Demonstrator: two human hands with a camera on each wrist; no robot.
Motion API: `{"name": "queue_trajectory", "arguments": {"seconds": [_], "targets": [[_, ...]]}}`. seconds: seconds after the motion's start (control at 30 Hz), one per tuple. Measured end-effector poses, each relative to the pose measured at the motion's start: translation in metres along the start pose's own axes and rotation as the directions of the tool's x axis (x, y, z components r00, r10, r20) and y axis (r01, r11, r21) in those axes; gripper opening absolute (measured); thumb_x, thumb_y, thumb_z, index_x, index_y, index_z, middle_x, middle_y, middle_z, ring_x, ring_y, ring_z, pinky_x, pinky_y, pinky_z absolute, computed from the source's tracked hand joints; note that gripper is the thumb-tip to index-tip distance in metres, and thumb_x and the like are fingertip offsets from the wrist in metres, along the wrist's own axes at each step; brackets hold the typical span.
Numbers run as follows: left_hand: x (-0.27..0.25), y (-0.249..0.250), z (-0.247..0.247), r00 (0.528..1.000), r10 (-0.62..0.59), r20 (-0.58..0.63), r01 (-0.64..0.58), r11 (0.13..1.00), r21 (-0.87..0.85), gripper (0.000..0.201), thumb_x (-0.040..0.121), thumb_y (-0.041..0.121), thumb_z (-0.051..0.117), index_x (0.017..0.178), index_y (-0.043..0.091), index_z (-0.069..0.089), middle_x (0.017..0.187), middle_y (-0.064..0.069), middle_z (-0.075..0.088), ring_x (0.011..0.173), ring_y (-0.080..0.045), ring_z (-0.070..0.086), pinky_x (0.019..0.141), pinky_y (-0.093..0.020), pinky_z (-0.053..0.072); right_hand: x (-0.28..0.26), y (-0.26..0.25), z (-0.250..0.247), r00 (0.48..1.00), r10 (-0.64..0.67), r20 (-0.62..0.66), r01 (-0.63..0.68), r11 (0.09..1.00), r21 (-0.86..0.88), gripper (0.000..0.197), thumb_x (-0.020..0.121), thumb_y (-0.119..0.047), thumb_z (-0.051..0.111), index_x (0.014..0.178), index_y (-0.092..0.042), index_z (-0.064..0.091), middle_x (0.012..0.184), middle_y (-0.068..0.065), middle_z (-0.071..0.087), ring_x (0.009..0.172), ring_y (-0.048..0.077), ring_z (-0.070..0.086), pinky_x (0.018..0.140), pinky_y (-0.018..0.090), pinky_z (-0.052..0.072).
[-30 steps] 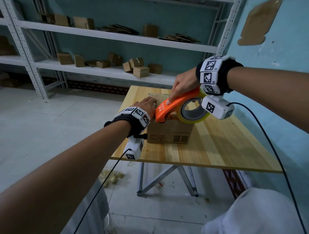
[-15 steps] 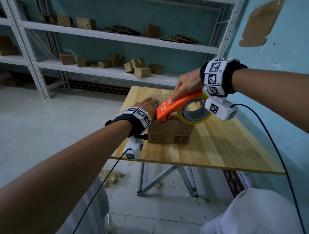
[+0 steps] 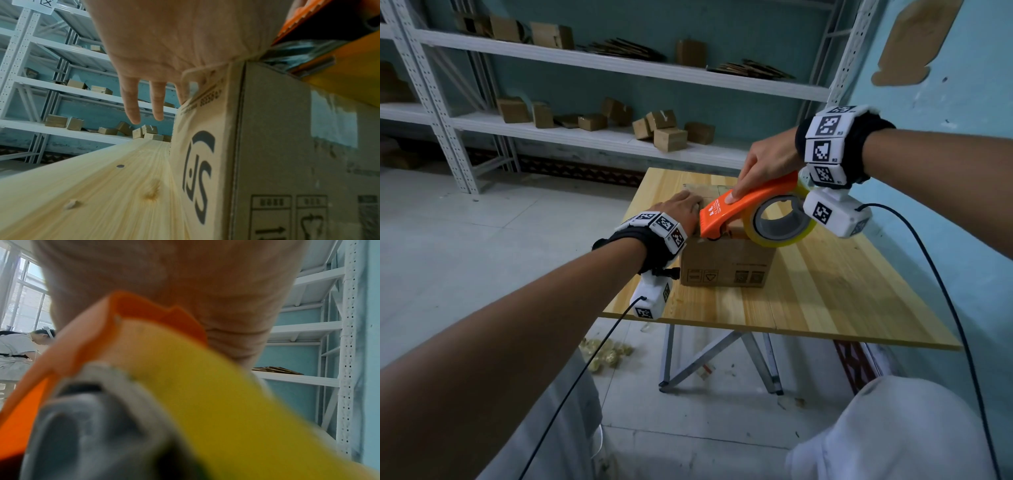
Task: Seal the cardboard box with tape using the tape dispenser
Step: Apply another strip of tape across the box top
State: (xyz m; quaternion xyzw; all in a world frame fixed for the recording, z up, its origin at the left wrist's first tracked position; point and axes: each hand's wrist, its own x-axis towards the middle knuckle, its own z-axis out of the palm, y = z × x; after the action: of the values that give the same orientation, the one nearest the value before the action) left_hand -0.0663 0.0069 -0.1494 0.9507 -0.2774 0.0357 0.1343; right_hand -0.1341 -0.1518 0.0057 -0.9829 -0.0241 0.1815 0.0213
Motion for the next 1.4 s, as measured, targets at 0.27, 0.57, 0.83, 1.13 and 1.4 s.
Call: {"name": "queue_trajectory", "arguments": {"seconds": [0.27,0.57,0.83,1.13,1.4], "targets": [[-0.003,0.001,-0.002,0.999,0.025,0.031,-0.026,0.999,0.04,0.046,0.101,0.031,0.035,0.145,0.02,0.031,0.149,0.001,0.033,0.137,-0.021,0.035,0.106,-0.046,0.036,-0.004,0.002,0.002,1.0,-0.001,0.008,0.0,1.0,0.029,0.062,0.07,-0.066,0.063,0.107,-0.017,0.073,0.088,0.003,0.074,0.074,0.018,0.069,0.065,0.027,0.051],[-0.009,0.005,-0.006,1.0,0.005,-0.017,-0.006,1.0,-0.004,0.041,0.102,0.029,0.027,0.142,0.019,0.036,0.148,0.001,0.034,0.133,-0.022,0.04,0.101,-0.043,0.037,-0.008,0.007,0.0,1.0,-0.017,0.021,0.016,0.999,0.045,0.065,0.061,-0.068,0.063,0.101,-0.018,0.075,0.082,0.001,0.075,0.069,0.016,0.069,0.067,0.028,0.053],[-0.022,0.019,-0.014,0.996,-0.075,-0.056,0.071,0.995,-0.063,0.043,0.103,0.032,0.021,0.143,0.024,0.035,0.153,0.004,0.03,0.131,-0.024,0.043,0.097,-0.039,0.037,-0.015,0.026,0.004,1.0,0.002,0.025,-0.003,0.998,0.06,0.067,0.062,-0.069,0.061,0.103,-0.018,0.074,0.088,0.005,0.076,0.073,0.019,0.07,0.067,0.029,0.054],[-0.025,0.024,-0.017,0.993,-0.113,-0.031,0.111,0.991,-0.071,0.043,0.103,0.032,0.022,0.144,0.025,0.034,0.155,0.004,0.026,0.135,-0.025,0.038,0.104,-0.04,0.033,-0.005,0.018,0.007,1.0,0.017,-0.017,-0.018,1.0,-0.026,0.053,0.075,-0.066,0.065,0.1,-0.021,0.076,0.084,-0.001,0.075,0.075,0.017,0.07,0.073,0.029,0.055],[-0.023,0.03,-0.025,0.99,-0.14,0.01,0.141,0.984,-0.108,0.042,0.104,0.024,0.026,0.144,0.016,0.037,0.154,-0.003,0.029,0.139,-0.023,0.031,0.107,-0.031,0.025,-0.002,0.015,0.007,1.0,0.012,-0.005,-0.012,0.999,-0.051,0.052,0.071,-0.069,0.068,0.095,-0.024,0.078,0.082,-0.002,0.077,0.079,0.02,0.072,0.085,0.037,0.058]]}}
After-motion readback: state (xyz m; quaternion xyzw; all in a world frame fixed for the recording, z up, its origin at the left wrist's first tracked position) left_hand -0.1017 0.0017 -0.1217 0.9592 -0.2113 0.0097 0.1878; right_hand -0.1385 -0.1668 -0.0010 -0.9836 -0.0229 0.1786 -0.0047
